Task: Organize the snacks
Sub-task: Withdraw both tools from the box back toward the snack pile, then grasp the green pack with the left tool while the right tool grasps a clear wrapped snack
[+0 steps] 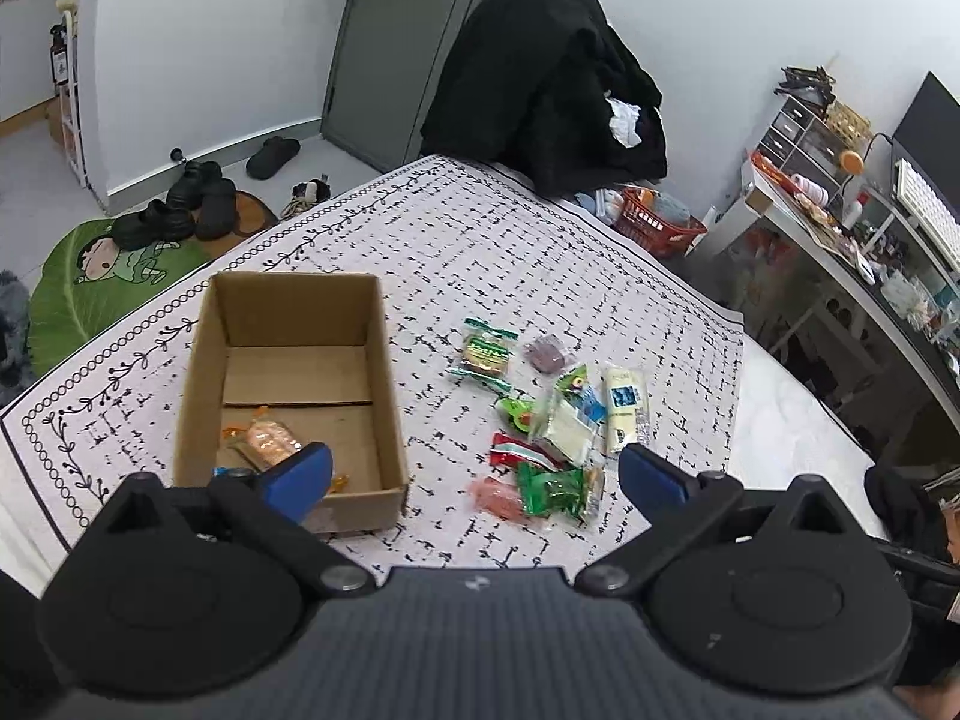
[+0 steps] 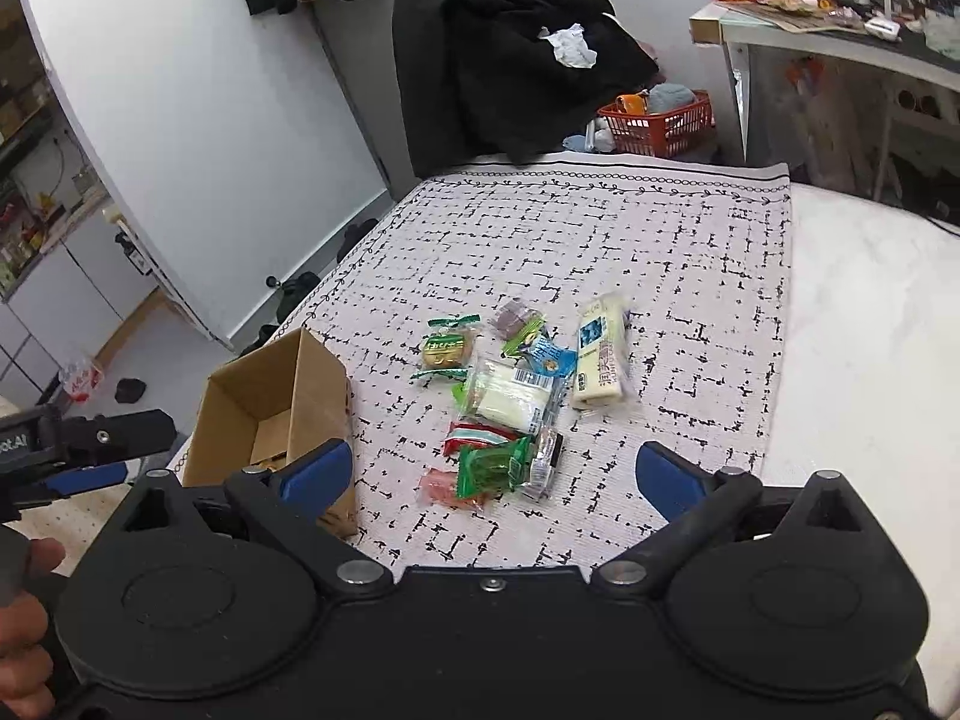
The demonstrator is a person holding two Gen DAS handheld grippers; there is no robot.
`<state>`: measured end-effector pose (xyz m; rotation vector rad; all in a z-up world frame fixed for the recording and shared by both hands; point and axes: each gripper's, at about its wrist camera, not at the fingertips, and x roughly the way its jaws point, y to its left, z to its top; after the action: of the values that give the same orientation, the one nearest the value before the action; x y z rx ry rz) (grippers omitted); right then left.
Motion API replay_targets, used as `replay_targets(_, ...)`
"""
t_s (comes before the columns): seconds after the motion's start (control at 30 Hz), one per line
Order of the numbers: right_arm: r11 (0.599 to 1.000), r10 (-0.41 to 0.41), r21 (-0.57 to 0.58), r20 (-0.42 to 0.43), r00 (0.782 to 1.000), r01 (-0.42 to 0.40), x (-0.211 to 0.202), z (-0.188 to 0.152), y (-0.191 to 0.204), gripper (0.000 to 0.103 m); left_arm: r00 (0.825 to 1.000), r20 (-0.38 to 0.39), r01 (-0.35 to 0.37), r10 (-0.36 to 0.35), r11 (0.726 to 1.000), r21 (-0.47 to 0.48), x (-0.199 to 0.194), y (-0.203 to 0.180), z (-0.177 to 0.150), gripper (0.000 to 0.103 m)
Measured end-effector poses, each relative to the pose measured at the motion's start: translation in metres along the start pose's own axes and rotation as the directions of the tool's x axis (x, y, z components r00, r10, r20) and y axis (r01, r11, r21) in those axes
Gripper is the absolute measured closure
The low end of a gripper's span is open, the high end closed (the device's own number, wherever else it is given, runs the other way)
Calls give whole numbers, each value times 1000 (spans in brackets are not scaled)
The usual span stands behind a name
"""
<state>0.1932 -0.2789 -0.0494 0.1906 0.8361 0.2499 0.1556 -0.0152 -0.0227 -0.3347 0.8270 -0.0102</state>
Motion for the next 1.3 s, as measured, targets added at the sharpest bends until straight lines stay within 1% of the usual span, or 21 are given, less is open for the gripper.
replay_targets(0.1, 1000, -2, 21, 3, 1000, 2, 1, -1, -10, 9, 1000, -1, 11, -11, 1000, 13, 4, -10, -4, 3)
replay_targets(0.13, 1000, 1, 30, 1, 1000, -1, 3, -2, -14, 13, 1000, -2, 8, -8, 1000, 22, 5, -14, -5, 4)
replay_targets(0.33, 996, 31, 85, -37, 999, -27, 16, -9, -35, 29, 1000, -24, 18, -17, 999, 41, 19, -31, -12, 16)
replay_targets(0.4, 995, 40, 98, -45, 998, -35, 19, -11, -40, 32, 999, -36, 18, -16, 999, 46, 25, -36, -13, 21)
replay_targets(0.47, 993, 52, 111, -54, 997, -46, 22, -14, -44, 34, 999, -47, 21, -19, 999, 46, 31, -40, -14, 23)
replay_targets(0.53, 991, 68, 118, -62, 996, -60, 27, -16, -47, 40, 998, -56, 26, -24, 999, 46, 36, -44, -16, 27)
replay_targets(0.6, 989, 85, 131, -69, 994, -75, 31, -17, -49, 42, 997, -67, 30, -27, 999, 43, 42, -48, -18, 33)
replay_targets(0.67, 984, 103, 156, -79, 991, -90, 38, -18, -52, 44, 996, -81, 35, -32, 999, 39, 49, -51, -19, 37)
replay_targets(0.7, 981, 112, 167, -85, 990, -97, 42, -19, -54, 46, 996, -87, 37, -34, 999, 35, 53, -53, -20, 38)
replay_targets(0.8, 978, 114, 186, -94, 989, -95, 50, -19, -58, 46, 995, -99, 31, -28, 999, 33, 64, -56, -21, 38)
replay_targets(0.93, 966, 146, 228, -94, 985, -122, 60, -18, -66, 50, 993, -116, 20, -17, 1000, 24, 80, -57, -23, 39)
replay_targets(1.03, 954, 156, 273, -106, 982, -122, 70, -18, -73, 54, 991, -132, 13, -12, 1000, 10, 94, -56, -25, 43)
replay_targets(1.17, 938, 175, 321, -125, 977, -127, 83, -18, -82, 54, 988, -156, 12, -12, 1000, -3, 113, -57, -28, 48)
replay_targets(1.3, 934, 182, 334, -149, 972, -123, 95, -18, -85, 54, 982, -188, 14, -18, 1000, -20, 133, -58, -31, 49)
